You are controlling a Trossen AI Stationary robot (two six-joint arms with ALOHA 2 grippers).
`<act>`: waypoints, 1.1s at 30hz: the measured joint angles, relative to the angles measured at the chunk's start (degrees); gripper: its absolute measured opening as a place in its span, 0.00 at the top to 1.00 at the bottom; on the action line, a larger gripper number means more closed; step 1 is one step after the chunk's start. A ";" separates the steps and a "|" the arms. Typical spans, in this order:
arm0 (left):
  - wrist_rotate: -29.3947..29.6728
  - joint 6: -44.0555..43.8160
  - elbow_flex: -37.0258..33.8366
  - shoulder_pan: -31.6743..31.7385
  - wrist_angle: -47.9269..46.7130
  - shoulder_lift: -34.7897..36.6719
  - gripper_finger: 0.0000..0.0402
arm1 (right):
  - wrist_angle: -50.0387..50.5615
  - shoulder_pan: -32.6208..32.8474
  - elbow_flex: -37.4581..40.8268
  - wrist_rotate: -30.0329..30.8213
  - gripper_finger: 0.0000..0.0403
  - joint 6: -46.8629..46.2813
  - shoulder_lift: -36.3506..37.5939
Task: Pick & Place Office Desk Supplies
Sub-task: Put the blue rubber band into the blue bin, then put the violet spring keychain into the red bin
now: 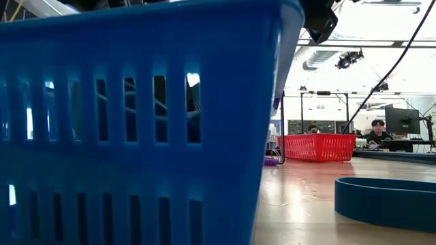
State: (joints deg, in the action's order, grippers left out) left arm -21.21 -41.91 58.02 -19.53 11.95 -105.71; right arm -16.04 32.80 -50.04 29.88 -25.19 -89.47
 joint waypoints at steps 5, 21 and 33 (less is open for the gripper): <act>-0.22 0.02 0.00 -0.02 -0.75 0.00 0.85 | -0.03 0.04 0.00 -0.06 0.39 0.10 0.00; -15.44 0.21 0.04 3.31 -1.57 5.80 0.75 | -0.03 0.04 0.00 -0.30 0.39 1.49 0.00; -17.93 7.68 0.04 13.85 -22.93 13.34 0.75 | 1.64 0.09 0.00 -0.46 0.39 1.49 0.00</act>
State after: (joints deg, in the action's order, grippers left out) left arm -39.14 -34.23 58.06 -5.68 -10.98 -92.37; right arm -14.40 32.88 -50.04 29.42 -23.70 -89.47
